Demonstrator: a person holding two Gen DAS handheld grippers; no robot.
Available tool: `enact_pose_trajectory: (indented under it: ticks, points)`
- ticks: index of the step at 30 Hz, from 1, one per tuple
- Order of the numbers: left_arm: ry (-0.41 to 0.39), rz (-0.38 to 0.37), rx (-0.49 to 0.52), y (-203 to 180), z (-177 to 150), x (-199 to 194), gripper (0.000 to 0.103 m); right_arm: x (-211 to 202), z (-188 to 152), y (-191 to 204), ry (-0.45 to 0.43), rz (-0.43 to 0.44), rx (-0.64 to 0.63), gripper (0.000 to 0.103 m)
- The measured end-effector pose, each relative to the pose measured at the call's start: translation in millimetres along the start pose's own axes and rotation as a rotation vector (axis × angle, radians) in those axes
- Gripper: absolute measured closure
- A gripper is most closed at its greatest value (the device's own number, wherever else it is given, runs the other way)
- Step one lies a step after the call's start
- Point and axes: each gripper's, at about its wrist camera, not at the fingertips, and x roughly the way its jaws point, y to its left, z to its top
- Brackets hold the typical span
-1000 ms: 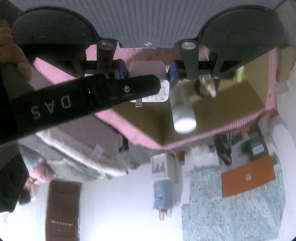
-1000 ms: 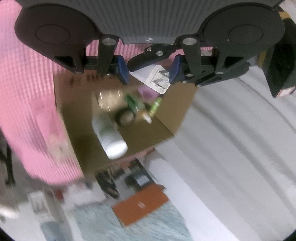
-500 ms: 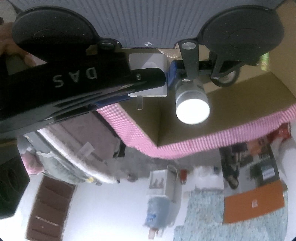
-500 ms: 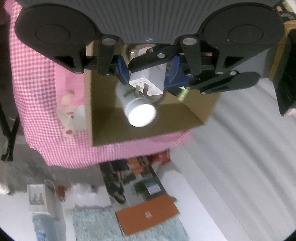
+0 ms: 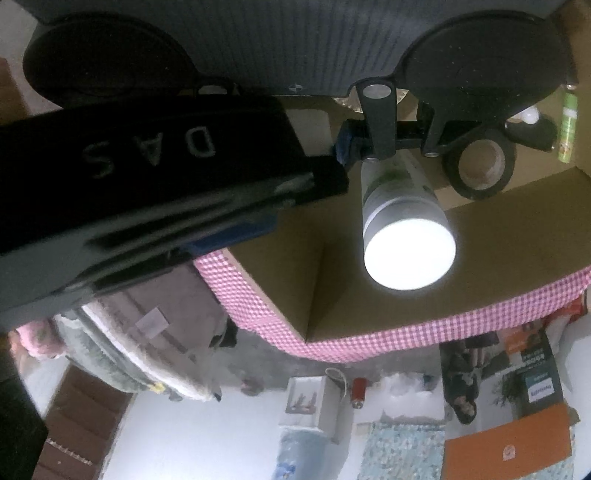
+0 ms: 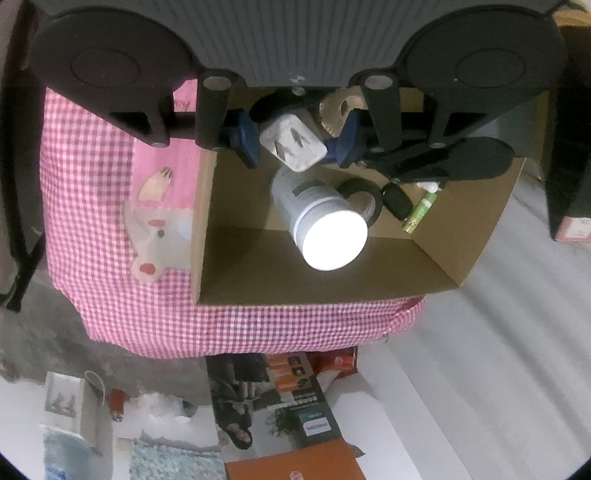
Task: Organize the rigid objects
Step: 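Lift the charger with the right gripper into the box and release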
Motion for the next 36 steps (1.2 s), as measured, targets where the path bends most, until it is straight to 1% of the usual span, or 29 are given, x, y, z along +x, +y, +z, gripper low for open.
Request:
enact_pose_trajectory:
  ticks: [5, 9, 14, 21, 24, 25, 27, 28, 29, 30, 31, 33, 34, 35, 36]
  points:
    - [0.022, 0.01, -0.011, -1, 3, 2, 0.06, -1, 5, -3, -0.014, 0.01, -0.004, 0.054]
    - [0.069, 0.015, -0.044, 1, 6, 8, 0.06, -1, 6, -6, -0.019, 0.014, 0.005, 0.054]
    - [0.086, 0.021, -0.051, 3, 6, 8, 0.06, -4, 7, -9, -0.039, 0.024, 0.014, 0.054]
    - [0.087, 0.027, -0.047, 2, 6, 7, 0.06, -5, 4, -10, -0.056, 0.042, 0.021, 0.054]
    - [0.069, 0.032, -0.03, -1, 5, 3, 0.056, -8, 2, -10, -0.069, 0.05, 0.027, 0.054]
    - [0.063, 0.033, -0.024, -1, 5, 0, 0.054, -11, 1, -10, -0.079, 0.052, 0.027, 0.054]
    - [0.035, 0.031, -0.013, -2, 3, -10, 0.042, -19, -1, -7, -0.108, 0.056, 0.025, 0.053]
    - [0.012, 0.029, -0.006, -3, 2, -18, 0.04, -24, -2, -6, -0.125, 0.058, 0.025, 0.052]
    - [-0.007, 0.03, 0.001, -5, 1, -25, 0.034, -30, -4, -4, -0.144, 0.06, 0.022, 0.05]
    - [-0.033, 0.033, 0.009, -5, -2, -36, 0.027, -38, -7, -1, -0.167, 0.063, 0.019, 0.044]
    - [-0.055, 0.033, 0.015, -6, -4, -45, 0.023, -46, -10, 1, -0.19, 0.065, 0.019, 0.041]
    - [-0.104, 0.031, 0.019, -4, -10, -69, 0.006, -65, -18, 7, -0.249, 0.066, 0.019, 0.035]
    - [-0.132, 0.038, 0.026, -4, -14, -82, 0.003, -75, -22, 10, -0.276, 0.066, 0.02, 0.032]
    - [-0.157, 0.05, 0.037, -5, -18, -93, 0.0, -85, -26, 13, -0.304, 0.066, 0.02, 0.024]
    - [-0.188, 0.071, 0.052, -5, -23, -106, 0.0, -96, -32, 17, -0.338, 0.065, 0.02, 0.015]
